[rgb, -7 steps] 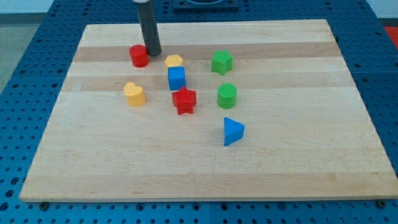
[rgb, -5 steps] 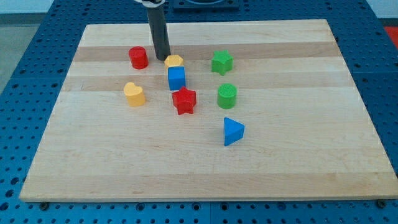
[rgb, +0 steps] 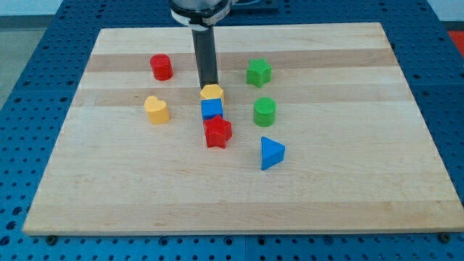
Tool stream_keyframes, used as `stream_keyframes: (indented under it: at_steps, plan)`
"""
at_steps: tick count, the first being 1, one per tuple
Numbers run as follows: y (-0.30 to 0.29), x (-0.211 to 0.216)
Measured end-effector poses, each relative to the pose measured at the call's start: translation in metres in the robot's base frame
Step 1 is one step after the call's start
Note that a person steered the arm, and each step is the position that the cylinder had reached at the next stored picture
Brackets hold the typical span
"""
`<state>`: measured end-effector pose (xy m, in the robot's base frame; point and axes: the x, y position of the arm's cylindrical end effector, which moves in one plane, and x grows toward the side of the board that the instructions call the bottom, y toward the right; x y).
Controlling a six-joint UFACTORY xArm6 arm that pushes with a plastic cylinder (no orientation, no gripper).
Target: Move the yellow hexagon to the top of the yellow heart
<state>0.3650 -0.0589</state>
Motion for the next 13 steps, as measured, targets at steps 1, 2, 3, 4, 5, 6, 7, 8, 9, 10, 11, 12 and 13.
stream_keyframes:
  at_steps: [1, 2, 3, 4, 5, 6, 7, 8, 9, 10, 11, 12, 13]
  plan:
    - [0.008, -0.020]
    - [0.038, -0.026]
    - [0.046, 0.006]
    - [0.046, 0.036]
    - [0.036, 0.040]
    - [0.012, 0.037]
    - [-0.017, 0.023]
    - [-0.033, 0.009]
    - [-0.036, 0.005]
    - [-0.008, -0.016]
    - [-0.007, -0.062]
    - [-0.024, -0.087]
    - [-0.035, -0.073]
